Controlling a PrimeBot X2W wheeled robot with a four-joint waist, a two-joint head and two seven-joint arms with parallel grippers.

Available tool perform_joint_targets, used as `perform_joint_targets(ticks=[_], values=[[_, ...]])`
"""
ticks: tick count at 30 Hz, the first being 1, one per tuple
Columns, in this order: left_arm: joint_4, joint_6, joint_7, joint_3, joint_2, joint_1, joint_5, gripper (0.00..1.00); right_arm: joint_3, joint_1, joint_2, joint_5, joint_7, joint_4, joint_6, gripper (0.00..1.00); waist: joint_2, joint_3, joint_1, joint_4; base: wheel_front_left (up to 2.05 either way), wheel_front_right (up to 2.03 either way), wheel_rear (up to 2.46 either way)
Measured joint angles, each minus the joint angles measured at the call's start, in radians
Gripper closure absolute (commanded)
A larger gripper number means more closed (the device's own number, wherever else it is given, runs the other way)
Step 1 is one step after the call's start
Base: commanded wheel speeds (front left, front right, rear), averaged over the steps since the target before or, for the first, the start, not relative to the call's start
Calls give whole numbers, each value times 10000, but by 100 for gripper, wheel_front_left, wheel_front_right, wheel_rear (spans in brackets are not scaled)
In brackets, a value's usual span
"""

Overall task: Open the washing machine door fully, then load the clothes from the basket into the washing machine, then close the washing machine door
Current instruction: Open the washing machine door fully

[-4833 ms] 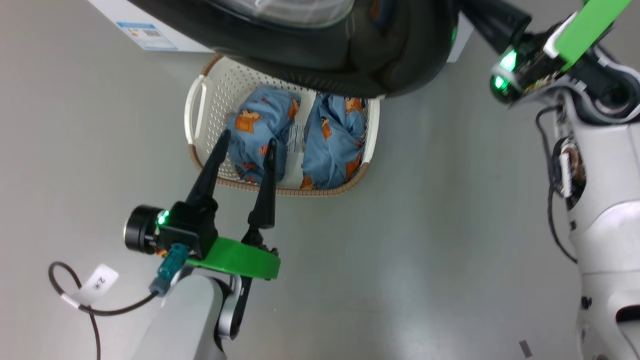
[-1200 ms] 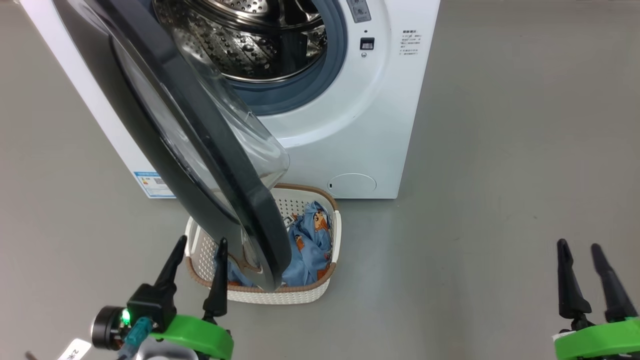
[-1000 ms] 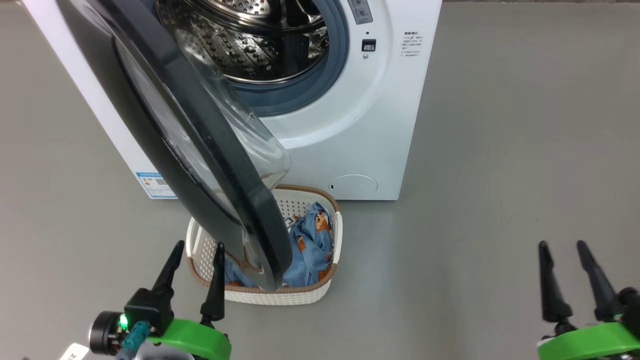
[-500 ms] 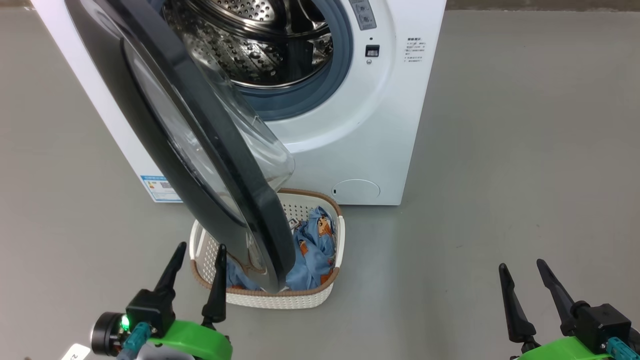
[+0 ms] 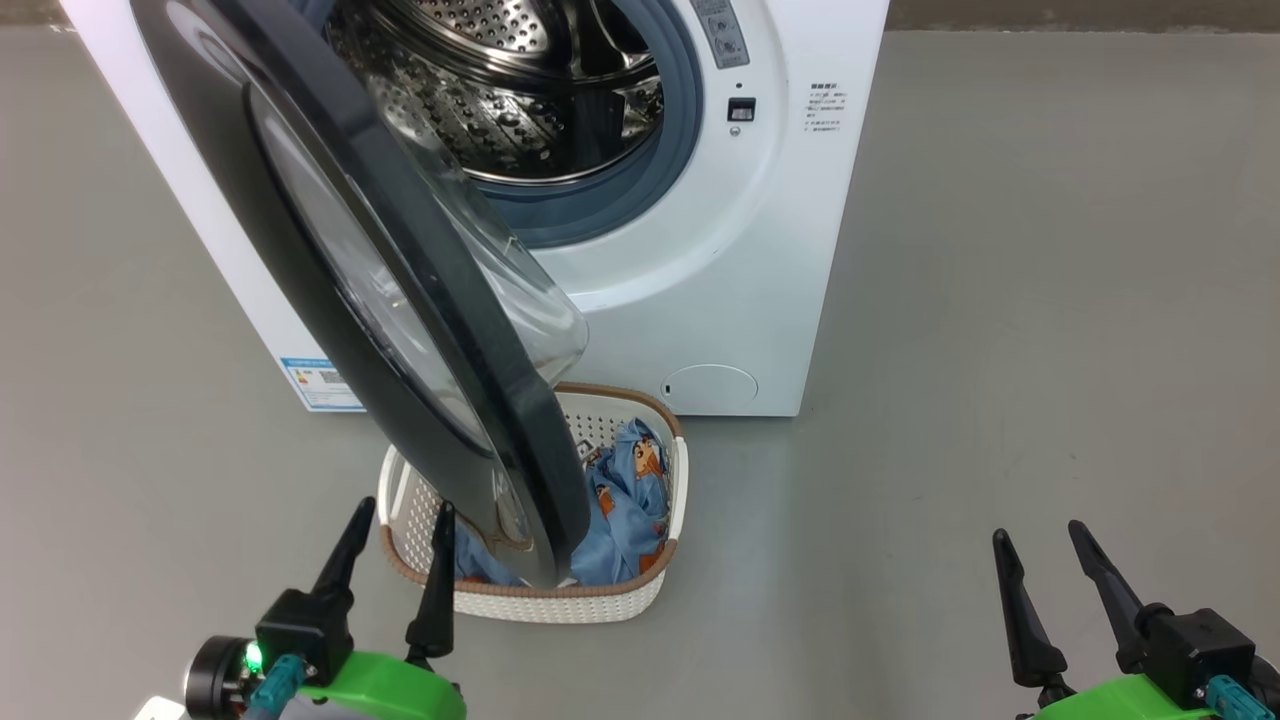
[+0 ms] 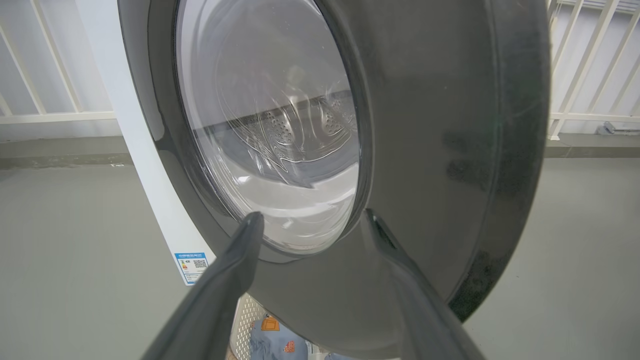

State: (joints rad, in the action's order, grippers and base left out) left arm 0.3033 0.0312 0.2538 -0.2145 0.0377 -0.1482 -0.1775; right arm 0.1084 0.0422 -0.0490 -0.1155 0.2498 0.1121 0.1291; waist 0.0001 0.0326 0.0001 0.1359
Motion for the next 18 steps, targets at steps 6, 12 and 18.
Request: perform_joint_targets(ticks=[6, 12, 18], values=[[12, -2, 0, -25, 0, 0, -2, 94, -10, 0, 15, 15, 0, 8, 0, 0, 0, 12, 0, 4, 0, 0, 0], [59, -2, 0, -58, 0, -1, -15, 100, -54, -1, 19, 90, 0, 8, 0, 0, 0, 64, 0, -14, 0, 0, 0], [86, -15, 0, -73, 0, -25, -15, 100, -59, -1, 21, 104, 0, -6, 0, 0, -1, 139, 0, 28, 0, 0, 0]])
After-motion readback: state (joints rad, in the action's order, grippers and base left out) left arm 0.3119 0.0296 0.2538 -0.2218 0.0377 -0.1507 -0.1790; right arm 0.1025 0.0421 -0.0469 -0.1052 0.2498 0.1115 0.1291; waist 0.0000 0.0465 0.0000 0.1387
